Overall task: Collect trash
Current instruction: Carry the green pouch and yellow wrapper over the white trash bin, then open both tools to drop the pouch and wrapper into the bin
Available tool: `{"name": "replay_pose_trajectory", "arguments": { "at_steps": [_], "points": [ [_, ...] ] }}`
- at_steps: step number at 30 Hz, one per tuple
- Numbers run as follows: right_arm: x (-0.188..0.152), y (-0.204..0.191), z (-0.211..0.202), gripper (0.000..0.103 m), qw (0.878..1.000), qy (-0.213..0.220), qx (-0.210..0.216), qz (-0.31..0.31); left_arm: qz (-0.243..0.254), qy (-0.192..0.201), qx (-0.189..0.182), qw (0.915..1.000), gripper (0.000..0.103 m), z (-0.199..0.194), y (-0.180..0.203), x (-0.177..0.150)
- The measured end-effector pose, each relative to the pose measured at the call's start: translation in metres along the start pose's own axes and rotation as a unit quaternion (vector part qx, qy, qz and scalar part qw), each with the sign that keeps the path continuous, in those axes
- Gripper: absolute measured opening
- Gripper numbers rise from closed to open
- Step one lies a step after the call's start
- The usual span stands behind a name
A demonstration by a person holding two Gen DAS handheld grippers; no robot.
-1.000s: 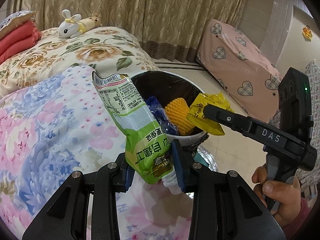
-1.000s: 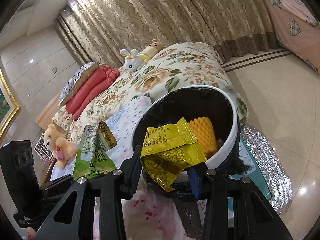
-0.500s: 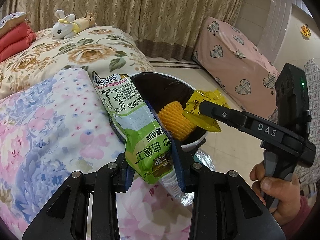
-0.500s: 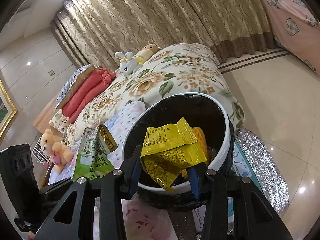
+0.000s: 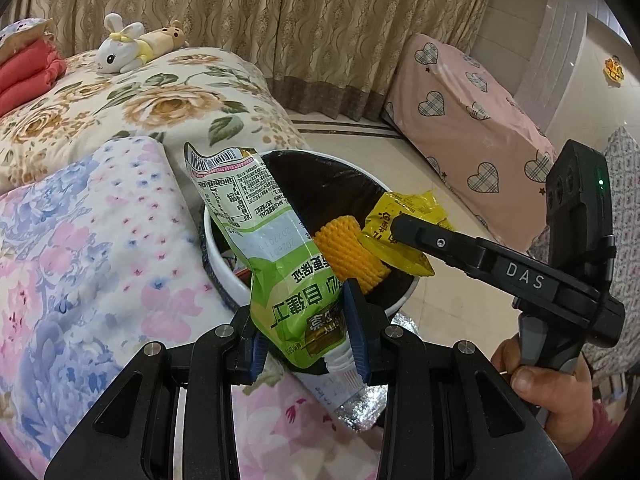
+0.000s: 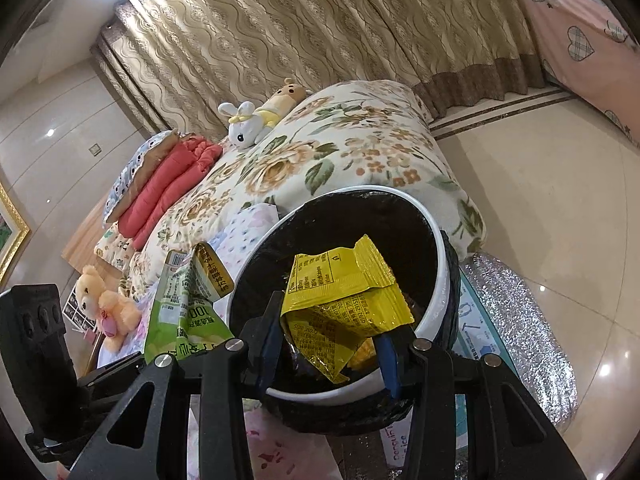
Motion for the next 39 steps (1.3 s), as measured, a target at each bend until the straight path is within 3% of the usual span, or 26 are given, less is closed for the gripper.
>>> {"name": "replay_pose_trajectory", "arguments": {
  "at_steps": [30, 33, 34, 35, 36, 39],
  "points": [
    [0.011, 0.012, 0.02, 0.045, 0.999, -0.035, -0.008, 0.009, -0.001, -0.016, -0.005, 0.9999, 0.033, 0.022, 0.001, 0.015],
    [0.012, 0.014, 0.022, 0.05, 0.999, -0.041, -0.008, 0.017, -0.005, -0.02, -0.006, 0.9998, 0.035, 0.023, -0.001, 0.014],
    [0.012, 0.013, 0.022, 0.057, 0.999, -0.041, -0.006, 0.02, -0.005, -0.017, -0.008, 0.9998, 0.039, 0.022, 0.0, 0.015],
    [0.014, 0.013, 0.022, 0.063, 0.999, -0.04, -0.004, 0.023, -0.005, -0.014, -0.006, 0.9999, 0.051, 0.02, 0.0, 0.015],
    [0.015, 0.013, 0.021, 0.065, 0.999, -0.038, -0.003, 0.024, -0.004, -0.008, -0.003, 1.0, 0.056, 0.018, 0.0, 0.016],
    [0.019, 0.011, 0.018, 0.066, 0.999, -0.032, -0.001, 0.022, 0.002, 0.008, 0.003, 1.0, 0.059, 0.01, 0.0, 0.019]
  ]
}}
Point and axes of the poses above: each gripper's, at about its wrist camera, not at the fingertips, and z roughly the way its jaws point, y to its right, x to its top, the point moved 9 cm from there along z, roughly the way its jaws point
